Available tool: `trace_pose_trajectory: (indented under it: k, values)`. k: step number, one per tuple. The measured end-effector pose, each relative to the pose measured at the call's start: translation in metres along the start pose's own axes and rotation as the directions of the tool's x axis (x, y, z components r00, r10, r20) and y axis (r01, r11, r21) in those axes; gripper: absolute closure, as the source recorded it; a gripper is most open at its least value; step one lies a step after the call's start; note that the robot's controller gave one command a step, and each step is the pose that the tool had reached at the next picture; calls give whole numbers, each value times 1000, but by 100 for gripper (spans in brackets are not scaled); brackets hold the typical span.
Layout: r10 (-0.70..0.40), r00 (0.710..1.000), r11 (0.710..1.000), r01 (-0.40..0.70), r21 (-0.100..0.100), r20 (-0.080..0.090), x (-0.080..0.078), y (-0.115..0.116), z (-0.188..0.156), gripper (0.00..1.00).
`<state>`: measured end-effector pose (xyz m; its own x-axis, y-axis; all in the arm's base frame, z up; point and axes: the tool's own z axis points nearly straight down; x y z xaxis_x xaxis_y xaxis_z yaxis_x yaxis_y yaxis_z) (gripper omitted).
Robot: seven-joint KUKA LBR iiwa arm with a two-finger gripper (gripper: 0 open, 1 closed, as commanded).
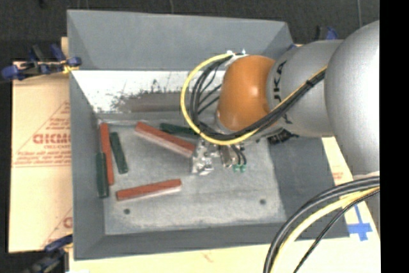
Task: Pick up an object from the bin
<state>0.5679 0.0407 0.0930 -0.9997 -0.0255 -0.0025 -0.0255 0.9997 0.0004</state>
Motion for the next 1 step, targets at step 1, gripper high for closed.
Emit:
trace_pose_trajectory:
  k: [1]
  values:
    - [-1,1000,1000,1,1,1,0,0,0,0]
